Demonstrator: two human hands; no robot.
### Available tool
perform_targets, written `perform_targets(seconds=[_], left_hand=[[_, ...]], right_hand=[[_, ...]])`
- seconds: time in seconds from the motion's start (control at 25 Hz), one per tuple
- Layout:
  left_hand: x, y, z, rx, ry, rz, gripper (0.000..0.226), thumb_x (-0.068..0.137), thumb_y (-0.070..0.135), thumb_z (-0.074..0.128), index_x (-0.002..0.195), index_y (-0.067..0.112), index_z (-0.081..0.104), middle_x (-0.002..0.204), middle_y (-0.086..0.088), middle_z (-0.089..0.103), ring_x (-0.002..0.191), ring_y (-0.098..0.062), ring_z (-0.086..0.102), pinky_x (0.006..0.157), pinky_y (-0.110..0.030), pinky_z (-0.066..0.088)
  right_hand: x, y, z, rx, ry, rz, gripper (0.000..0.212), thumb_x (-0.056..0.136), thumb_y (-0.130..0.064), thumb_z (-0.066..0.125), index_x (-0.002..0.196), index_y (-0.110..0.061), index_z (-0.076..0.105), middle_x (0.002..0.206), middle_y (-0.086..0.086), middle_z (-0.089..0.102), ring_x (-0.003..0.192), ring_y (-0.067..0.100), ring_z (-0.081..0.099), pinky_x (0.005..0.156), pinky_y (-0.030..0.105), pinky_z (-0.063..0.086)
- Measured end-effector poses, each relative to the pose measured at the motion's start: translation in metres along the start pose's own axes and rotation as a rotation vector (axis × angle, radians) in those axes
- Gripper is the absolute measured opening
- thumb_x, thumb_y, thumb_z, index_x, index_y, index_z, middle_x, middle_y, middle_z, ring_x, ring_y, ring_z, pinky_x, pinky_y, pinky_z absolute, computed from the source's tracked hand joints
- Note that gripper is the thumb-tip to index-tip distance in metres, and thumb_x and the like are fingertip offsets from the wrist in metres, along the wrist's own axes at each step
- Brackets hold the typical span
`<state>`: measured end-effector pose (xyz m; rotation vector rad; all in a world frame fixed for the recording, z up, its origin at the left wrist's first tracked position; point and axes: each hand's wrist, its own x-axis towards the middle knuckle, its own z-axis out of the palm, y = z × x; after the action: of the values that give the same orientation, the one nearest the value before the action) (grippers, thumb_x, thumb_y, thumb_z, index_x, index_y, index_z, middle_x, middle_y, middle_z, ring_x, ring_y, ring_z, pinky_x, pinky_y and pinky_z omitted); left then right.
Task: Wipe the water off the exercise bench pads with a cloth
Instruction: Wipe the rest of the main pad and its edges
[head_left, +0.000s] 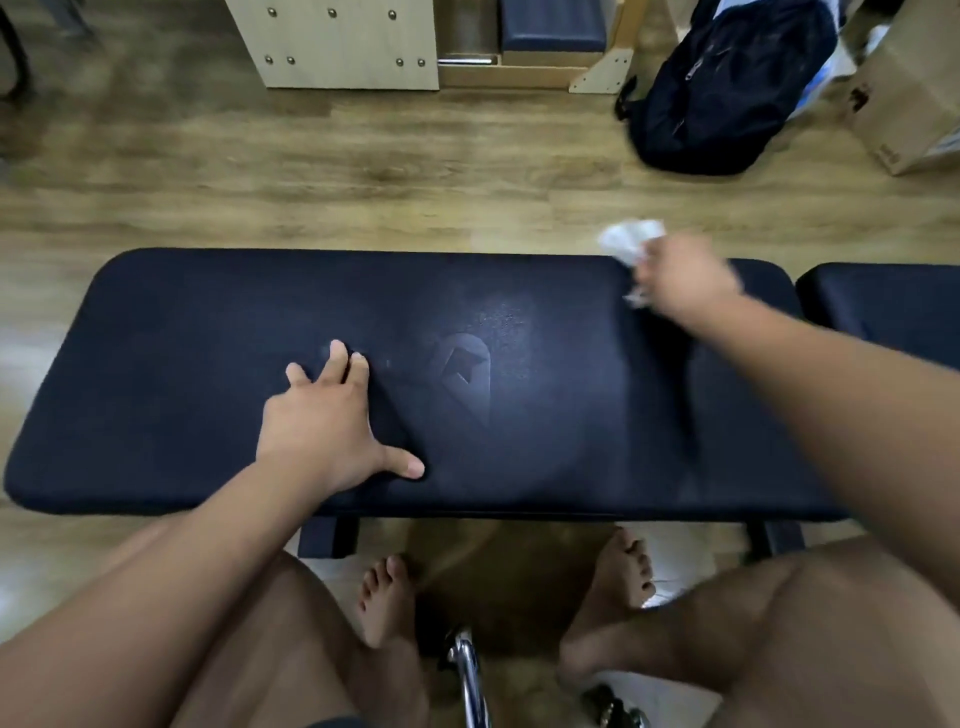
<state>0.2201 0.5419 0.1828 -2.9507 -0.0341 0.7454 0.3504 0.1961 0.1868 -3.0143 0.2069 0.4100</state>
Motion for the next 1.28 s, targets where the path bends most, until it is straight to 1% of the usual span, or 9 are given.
perform_targets(seconds=[0.08,0.2,0.4,0.56,0.8,0.88,1.0,1.12,1.28], left_hand=[[0.001,0.002,0.0,0.02,0.02,-0.011,0.141,0.046,0.091,0.064,0.154,0.019,0.01,0.165,0.003,0.0,0.141,-0.041,0.024,0.085,-0.043,0.046],[0.007,0.011,-0.008,-0.013,-0.057,-0.059,0.142,0.043,0.079,0.08,0.151,0.008,0.02,0.163,-0.005,0.01,0.141,-0.052,0.022,0.094,-0.048,0.046],[0.008,0.006,-0.008,-0.066,-0.024,-0.024,0.129,0.044,0.078,0.078,0.145,0.013,0.034,0.155,0.0,0.026,0.14,-0.05,0.025,0.088,-0.043,0.047],[-0.032,-0.012,0.037,-0.151,0.203,0.056,0.12,0.067,0.092,0.022,0.157,0.013,0.014,0.165,-0.002,0.012,0.151,-0.032,0.003,0.12,-0.044,0.021],[-0.047,-0.004,0.06,-0.253,0.307,0.01,0.093,0.09,0.072,0.029,0.156,0.009,0.012,0.166,-0.007,0.007,0.152,-0.032,0.001,0.123,-0.043,0.006],[-0.048,-0.009,0.06,-0.284,0.286,0.04,0.087,0.094,0.066,0.036,0.157,0.01,0.013,0.166,-0.006,0.006,0.152,-0.03,-0.001,0.123,-0.042,0.004],[-0.059,-0.012,0.062,-0.351,0.302,0.095,0.073,0.097,0.054,0.045,0.154,0.013,0.025,0.165,-0.004,0.015,0.152,-0.028,0.004,0.124,-0.041,0.007],[-0.073,-0.016,0.065,-0.524,0.463,0.113,0.045,0.095,0.038,0.055,0.133,0.013,0.06,0.148,-0.004,0.05,0.142,-0.025,0.036,0.116,-0.036,0.028],[-0.081,-0.023,0.069,-0.594,0.7,0.106,0.039,0.083,0.027,0.05,0.108,0.005,0.07,0.117,-0.014,0.066,0.109,-0.035,0.06,0.098,-0.044,0.045]], right_hand=[[-0.009,0.076,-0.004,-0.112,0.071,0.227,0.022,0.084,-0.02,0.061,0.102,-0.007,0.057,0.094,0.022,0.06,0.088,0.041,0.06,0.071,0.039,0.049],[-0.023,0.037,0.016,-0.112,0.207,0.284,0.022,0.086,-0.012,0.05,0.104,-0.004,0.059,0.105,0.027,0.055,0.096,0.046,0.057,0.077,0.043,0.048],[-0.079,-0.204,0.062,0.05,0.025,-0.287,0.029,0.091,-0.016,0.045,0.116,-0.009,0.059,0.115,0.014,0.059,0.1,0.035,0.061,0.072,0.036,0.046],[-0.123,-0.222,0.056,-0.035,-0.05,-0.566,0.028,0.091,-0.014,0.047,0.116,-0.017,0.06,0.112,0.009,0.052,0.098,0.034,0.06,0.068,0.036,0.041],[-0.144,0.065,0.038,0.038,0.137,0.196,0.022,0.084,-0.02,0.048,0.099,-0.013,0.063,0.089,0.017,0.049,0.08,0.04,0.056,0.072,0.04,0.049],[-0.164,0.103,0.034,0.085,0.151,0.406,0.024,0.076,-0.024,0.043,0.089,-0.013,0.06,0.094,0.023,0.054,0.085,0.043,0.056,0.079,0.043,0.05],[-0.168,0.048,0.059,0.118,0.265,0.496,0.028,0.085,-0.017,0.043,0.104,-0.01,0.062,0.114,0.023,0.053,0.101,0.046,0.056,0.086,0.044,0.047],[-0.177,-0.058,0.081,0.165,0.285,0.357,0.03,0.095,-0.018,0.037,0.115,-0.007,0.057,0.114,0.018,0.056,0.1,0.041,0.059,0.081,0.04,0.05],[-0.208,-0.195,0.078,0.14,0.118,-0.073,0.03,0.099,-0.015,0.036,0.121,-0.008,0.055,0.12,0.013,0.056,0.103,0.033,0.06,0.078,0.038,0.05]])
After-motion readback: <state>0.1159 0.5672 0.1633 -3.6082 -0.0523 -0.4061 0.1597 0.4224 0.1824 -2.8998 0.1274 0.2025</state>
